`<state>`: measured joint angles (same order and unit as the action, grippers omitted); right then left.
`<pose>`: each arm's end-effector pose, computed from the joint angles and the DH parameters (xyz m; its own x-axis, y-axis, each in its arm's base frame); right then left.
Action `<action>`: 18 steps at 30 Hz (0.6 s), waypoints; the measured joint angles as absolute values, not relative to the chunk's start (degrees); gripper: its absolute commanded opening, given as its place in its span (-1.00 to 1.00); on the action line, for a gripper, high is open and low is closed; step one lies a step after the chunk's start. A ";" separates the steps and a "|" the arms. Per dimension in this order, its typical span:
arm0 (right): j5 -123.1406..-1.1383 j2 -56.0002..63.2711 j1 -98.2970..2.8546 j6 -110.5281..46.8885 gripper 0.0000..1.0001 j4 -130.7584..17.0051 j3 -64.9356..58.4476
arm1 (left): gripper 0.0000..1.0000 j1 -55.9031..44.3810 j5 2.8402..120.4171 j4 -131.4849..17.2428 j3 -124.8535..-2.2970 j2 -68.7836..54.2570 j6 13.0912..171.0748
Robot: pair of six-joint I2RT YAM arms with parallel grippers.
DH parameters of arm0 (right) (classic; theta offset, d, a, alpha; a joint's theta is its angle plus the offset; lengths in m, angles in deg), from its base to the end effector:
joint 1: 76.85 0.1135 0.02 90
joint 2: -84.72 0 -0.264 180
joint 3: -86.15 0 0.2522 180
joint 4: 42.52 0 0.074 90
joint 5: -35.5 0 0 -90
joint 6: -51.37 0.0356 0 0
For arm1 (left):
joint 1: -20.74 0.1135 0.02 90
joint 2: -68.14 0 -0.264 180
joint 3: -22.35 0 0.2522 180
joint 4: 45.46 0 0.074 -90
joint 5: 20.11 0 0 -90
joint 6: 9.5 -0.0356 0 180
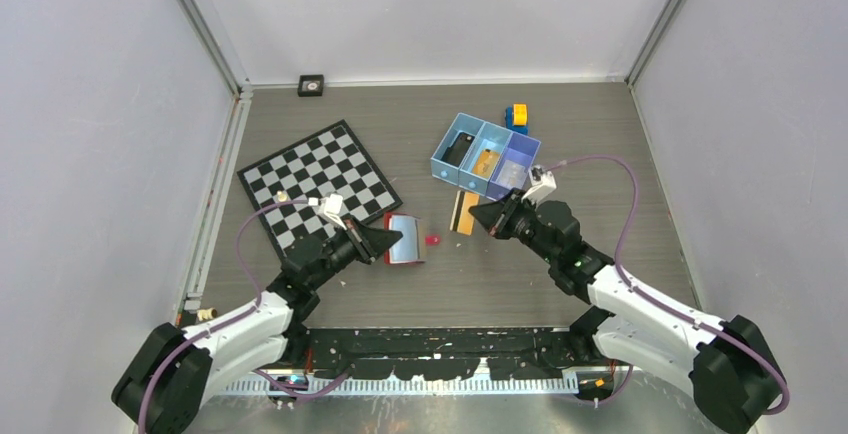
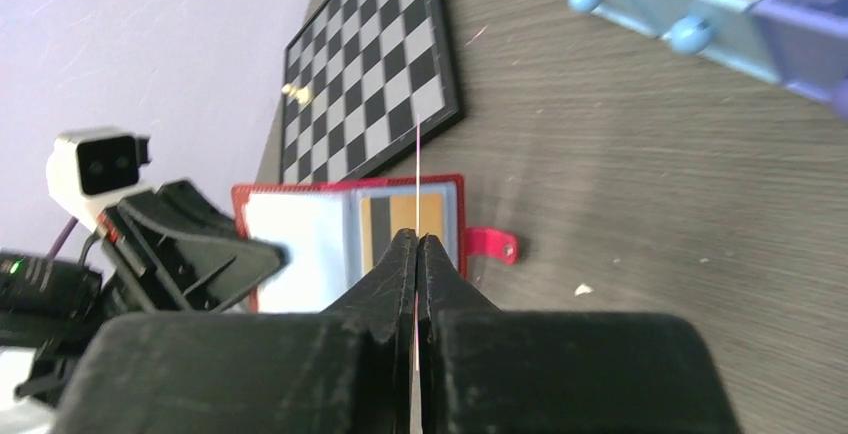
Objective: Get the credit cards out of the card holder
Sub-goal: Place the credit card in the storage box.
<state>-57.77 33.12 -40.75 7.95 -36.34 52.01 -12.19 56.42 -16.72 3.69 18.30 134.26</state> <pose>0.1637 0.1219 0.2233 -0.5687 0.4828 -0.6660 -0.3206 0.6155 0.7200 0.1416 -0.1016 0.1801 -0.6051 -0.5426 -0.5826 0.3992 0.4264 -0.8117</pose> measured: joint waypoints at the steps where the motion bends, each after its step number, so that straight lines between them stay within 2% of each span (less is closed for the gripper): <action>1: -56.52 33.04 -40.93 7.45 -0.99 -37.76 51.09 | -1.00 -12.19 56.42 -16.75 3.69 17.99 134.04; 8: -48.98 29.49 -45.08 3.87 -0.99 -46.35 41.54 | -1.00 -12.19 56.90 -16.61 3.69 16.92 132.64; 18: -48.30 19.44 -54.48 3.25 -0.99 -51.24 31.16 | -1.00 -12.15 57.05 -16.86 2.79 11.78 129.91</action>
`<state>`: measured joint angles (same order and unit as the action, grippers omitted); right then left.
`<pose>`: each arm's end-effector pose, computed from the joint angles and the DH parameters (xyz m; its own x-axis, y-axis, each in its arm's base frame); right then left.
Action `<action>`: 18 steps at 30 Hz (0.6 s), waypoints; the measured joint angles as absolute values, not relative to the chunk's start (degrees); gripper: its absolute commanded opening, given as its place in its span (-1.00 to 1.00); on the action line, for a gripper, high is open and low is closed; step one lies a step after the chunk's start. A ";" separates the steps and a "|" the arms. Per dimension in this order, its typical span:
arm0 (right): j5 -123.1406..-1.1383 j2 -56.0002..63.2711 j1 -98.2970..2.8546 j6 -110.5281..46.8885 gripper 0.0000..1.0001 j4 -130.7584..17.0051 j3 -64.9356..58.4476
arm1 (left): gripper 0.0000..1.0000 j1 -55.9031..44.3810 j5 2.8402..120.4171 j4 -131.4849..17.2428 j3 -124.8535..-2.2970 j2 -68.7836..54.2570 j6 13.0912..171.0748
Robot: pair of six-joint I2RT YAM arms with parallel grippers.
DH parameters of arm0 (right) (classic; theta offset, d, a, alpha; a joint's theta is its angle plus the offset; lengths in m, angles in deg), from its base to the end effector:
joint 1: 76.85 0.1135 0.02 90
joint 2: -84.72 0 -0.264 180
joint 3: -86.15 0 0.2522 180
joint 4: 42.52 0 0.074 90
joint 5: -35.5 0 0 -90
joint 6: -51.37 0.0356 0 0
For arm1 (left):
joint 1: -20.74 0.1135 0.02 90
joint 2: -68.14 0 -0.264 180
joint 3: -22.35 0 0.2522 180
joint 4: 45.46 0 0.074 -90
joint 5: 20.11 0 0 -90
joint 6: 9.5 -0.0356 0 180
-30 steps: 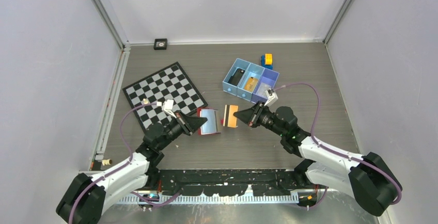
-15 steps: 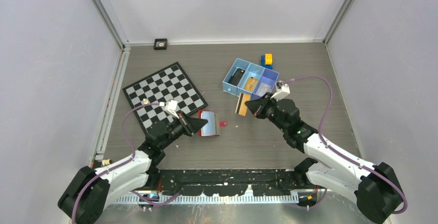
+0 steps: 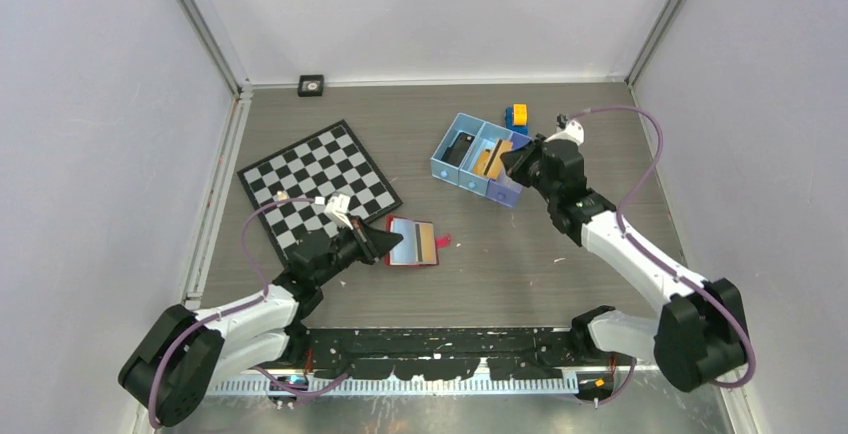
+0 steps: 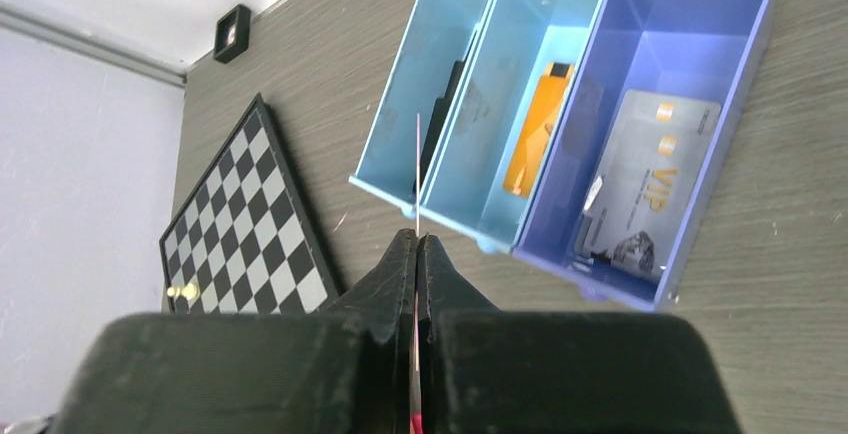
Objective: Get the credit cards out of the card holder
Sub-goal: Place the credit card in the storage box.
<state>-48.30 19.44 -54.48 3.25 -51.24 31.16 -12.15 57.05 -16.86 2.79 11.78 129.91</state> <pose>0.2430 0.0958 0.2726 -0.4138 0.5474 -0.7274 -0.0103 0.7962 0.6050 0.1496 -0.1062 0.1667 -0.6202 -0.4806 -0.6199 0.3737 0.5138 -0.7722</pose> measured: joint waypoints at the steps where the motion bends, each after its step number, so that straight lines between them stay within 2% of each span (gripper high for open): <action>1: -48.52 17.71 -55.05 3.30 -0.99 -51.27 29.76 | -1.00 -12.15 57.07 -17.16 2.68 11.52 129.45; 9: -51.34 4.86 -57.49 3.54 -0.99 -50.48 21.78 | -1.00 -12.15 58.43 -19.37 1.26 10.15 125.36; 18: -52.61 -4.49 -58.52 3.56 -0.99 -48.42 19.99 | -1.00 -12.15 59.02 -19.22 1.20 6.65 122.83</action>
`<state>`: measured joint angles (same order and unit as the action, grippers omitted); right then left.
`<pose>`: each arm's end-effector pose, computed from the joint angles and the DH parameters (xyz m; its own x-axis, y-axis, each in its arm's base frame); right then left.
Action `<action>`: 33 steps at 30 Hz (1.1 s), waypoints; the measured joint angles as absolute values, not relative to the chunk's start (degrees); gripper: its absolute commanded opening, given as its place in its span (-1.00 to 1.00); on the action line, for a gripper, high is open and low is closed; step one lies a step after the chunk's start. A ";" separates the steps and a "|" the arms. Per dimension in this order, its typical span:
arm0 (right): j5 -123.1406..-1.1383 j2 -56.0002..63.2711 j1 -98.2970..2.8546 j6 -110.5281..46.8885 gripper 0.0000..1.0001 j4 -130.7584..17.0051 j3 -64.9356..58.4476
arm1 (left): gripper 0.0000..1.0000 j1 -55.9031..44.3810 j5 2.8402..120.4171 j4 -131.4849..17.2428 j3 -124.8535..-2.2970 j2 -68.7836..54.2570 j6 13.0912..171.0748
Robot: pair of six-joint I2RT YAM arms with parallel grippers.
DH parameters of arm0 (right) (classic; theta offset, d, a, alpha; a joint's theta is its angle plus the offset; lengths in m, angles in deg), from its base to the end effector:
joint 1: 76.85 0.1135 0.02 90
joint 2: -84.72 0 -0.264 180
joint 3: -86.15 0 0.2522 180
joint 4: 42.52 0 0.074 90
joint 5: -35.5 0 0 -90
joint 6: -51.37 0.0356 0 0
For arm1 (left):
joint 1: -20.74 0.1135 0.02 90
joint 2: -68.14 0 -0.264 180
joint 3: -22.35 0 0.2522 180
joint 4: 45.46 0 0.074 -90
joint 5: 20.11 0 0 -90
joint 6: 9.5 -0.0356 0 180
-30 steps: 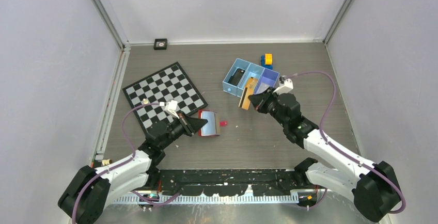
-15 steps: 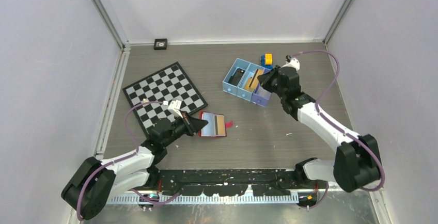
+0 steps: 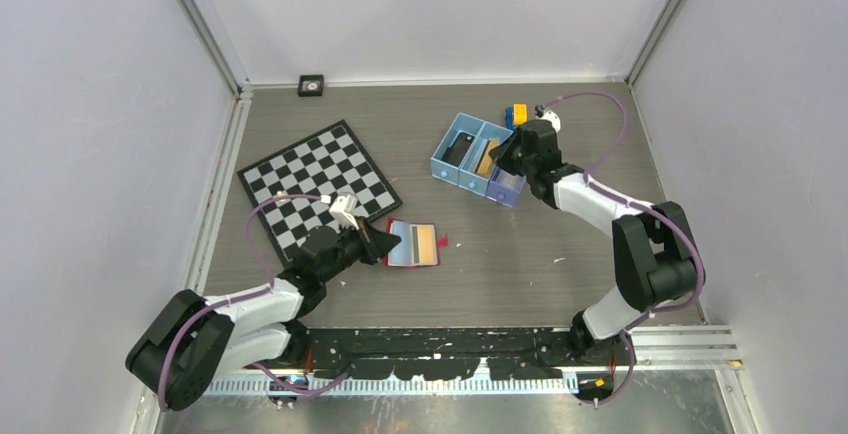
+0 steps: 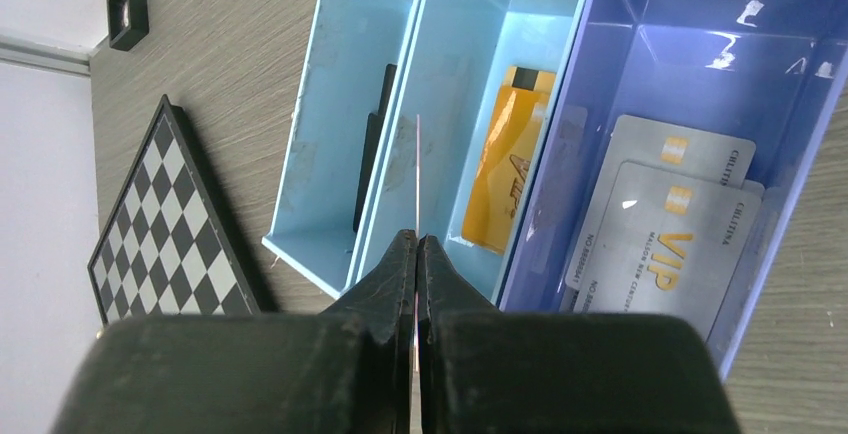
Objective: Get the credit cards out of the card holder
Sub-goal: Place the credit card in the storage box.
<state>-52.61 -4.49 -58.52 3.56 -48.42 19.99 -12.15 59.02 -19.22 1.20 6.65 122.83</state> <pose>0.3272 0.1072 0.2257 -0.5331 0.5305 -0.6591 0.0960 0.8119 0.5758 0.1575 -0.1098 0.1557 -0.6138 -0.3906 -0.6861 0.3700 0.6253 -0.6871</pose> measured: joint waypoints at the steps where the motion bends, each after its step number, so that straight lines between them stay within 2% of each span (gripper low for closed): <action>1: -52.72 -5.21 -58.65 3.58 -0.99 -47.94 19.84 | -1.00 -12.15 59.02 -19.22 1.20 6.41 122.48; 11: -56.63 -13.94 -59.61 4.96 -0.98 -43.20 15.94 | -1.00 -12.15 58.95 -19.11 1.11 5.86 120.51; 25: -56.04 -15.05 -59.72 4.48 -0.39 -42.59 15.38 | -1.00 -12.15 58.93 -18.78 0.98 5.12 119.05; 29: -55.84 -13.89 -59.72 3.12 -0.15 -42.63 15.88 | -1.00 -12.15 58.93 -18.76 0.98 4.70 118.96; 33: -55.67 -9.94 -59.72 1.55 -0.09 -42.63 17.96 | -1.00 -12.15 58.93 -18.19 0.98 3.87 118.90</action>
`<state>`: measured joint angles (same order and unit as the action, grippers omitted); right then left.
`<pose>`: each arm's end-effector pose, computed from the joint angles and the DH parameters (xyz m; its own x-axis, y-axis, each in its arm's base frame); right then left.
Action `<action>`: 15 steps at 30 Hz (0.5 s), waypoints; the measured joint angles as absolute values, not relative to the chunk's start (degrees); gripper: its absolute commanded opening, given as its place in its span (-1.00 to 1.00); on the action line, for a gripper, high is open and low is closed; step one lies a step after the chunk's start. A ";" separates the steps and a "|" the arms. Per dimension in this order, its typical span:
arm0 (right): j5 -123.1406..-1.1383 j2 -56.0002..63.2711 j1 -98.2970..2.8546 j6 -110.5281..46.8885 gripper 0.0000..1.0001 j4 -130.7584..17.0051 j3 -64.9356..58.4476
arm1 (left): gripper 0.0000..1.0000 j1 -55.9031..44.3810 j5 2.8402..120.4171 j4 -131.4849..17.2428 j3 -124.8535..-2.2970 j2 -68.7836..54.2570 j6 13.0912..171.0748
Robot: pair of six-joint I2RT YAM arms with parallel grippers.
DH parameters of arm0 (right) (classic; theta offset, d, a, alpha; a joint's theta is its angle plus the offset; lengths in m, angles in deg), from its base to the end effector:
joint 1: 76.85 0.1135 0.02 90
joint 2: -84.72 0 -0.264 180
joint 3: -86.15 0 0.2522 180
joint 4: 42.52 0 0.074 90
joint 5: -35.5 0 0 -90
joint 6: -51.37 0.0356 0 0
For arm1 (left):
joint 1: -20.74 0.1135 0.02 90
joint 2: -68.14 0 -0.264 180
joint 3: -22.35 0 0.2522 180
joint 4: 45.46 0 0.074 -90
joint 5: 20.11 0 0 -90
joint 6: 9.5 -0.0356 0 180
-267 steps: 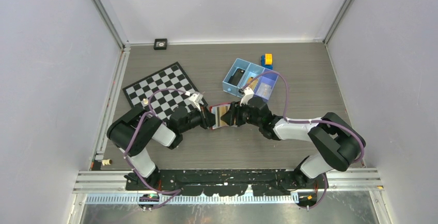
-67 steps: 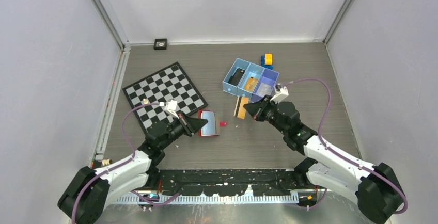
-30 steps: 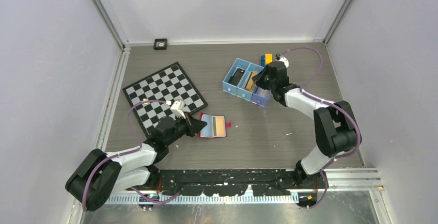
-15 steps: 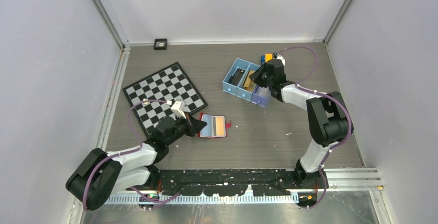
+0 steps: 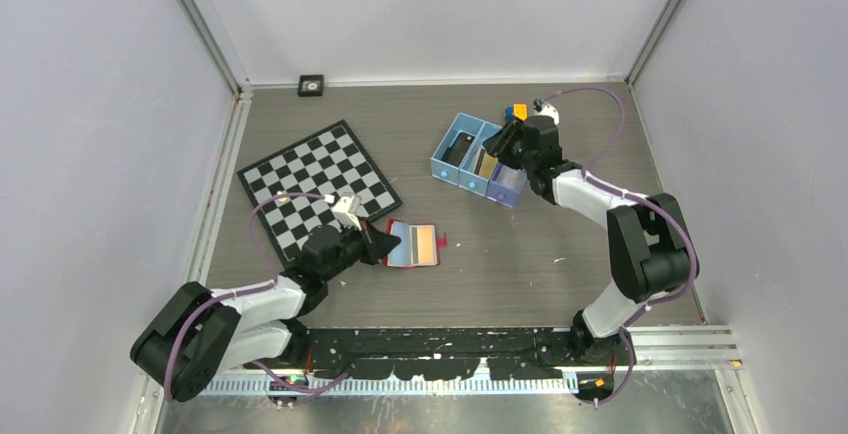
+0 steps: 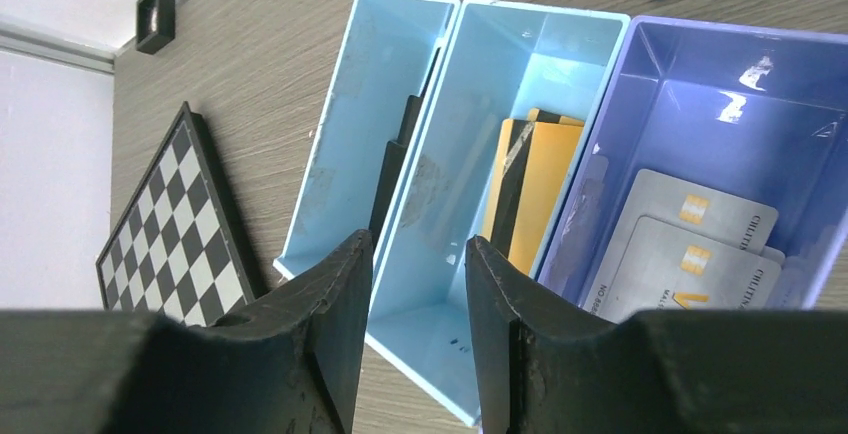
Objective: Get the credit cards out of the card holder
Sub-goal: Place the credit card in the storage box.
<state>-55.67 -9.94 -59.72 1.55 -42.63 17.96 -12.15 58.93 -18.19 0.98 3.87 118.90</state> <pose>0.3488 0.1083 0.2152 -0.5279 0.5123 -0.6774 0.0376 0.8109 0.5840 0.1601 -0.1116 0.1503 -0.6039 -0.3357 -0.7229 0.3978 0.6590 -0.6383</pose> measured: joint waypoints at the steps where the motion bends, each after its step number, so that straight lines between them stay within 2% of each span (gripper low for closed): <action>1: -55.67 -8.86 -59.72 1.22 -0.08 -42.57 18.46 | -1.00 -12.15 58.93 -17.95 0.98 3.57 118.85; 7: -57.85 -3.53 -59.44 -0.11 0.12 -42.06 22.26 | -1.00 -12.15 58.88 -16.13 0.89 1.34 118.72; 15: -61.35 2.76 -51.11 -2.82 0.60 -42.00 28.64 | -1.00 -12.15 58.73 -14.47 0.36 -0.85 118.55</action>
